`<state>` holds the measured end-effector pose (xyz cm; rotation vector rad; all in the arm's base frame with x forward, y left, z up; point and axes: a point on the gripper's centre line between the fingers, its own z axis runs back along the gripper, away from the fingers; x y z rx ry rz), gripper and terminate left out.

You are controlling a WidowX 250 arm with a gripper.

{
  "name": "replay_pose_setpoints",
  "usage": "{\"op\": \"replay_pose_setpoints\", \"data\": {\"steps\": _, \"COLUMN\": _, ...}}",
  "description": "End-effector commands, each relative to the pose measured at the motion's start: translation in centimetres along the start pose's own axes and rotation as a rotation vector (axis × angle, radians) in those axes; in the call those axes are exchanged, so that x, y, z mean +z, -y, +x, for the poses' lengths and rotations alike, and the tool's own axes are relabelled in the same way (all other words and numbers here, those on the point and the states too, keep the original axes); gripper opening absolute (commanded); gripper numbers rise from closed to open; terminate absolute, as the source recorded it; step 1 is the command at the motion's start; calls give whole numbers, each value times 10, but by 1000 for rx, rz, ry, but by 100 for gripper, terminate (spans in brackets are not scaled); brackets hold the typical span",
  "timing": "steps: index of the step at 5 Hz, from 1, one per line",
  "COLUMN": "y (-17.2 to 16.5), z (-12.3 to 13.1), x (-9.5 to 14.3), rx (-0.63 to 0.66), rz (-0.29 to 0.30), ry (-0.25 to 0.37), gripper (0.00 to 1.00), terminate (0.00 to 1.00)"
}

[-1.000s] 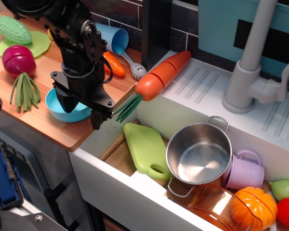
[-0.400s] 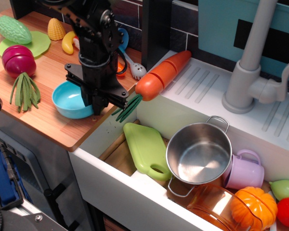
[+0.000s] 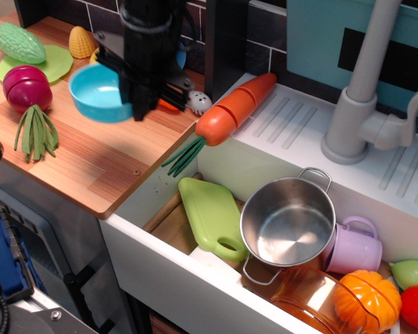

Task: Lift bowl

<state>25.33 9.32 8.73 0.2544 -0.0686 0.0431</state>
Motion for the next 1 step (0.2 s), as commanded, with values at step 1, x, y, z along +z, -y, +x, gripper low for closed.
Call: {"op": "replay_pose_setpoints", "data": {"steps": 1, "y": -15, "z": -13, "x": 17, "rx": 2, "rz": 42, "ry": 50, "gripper": 0, "terminate": 100}}
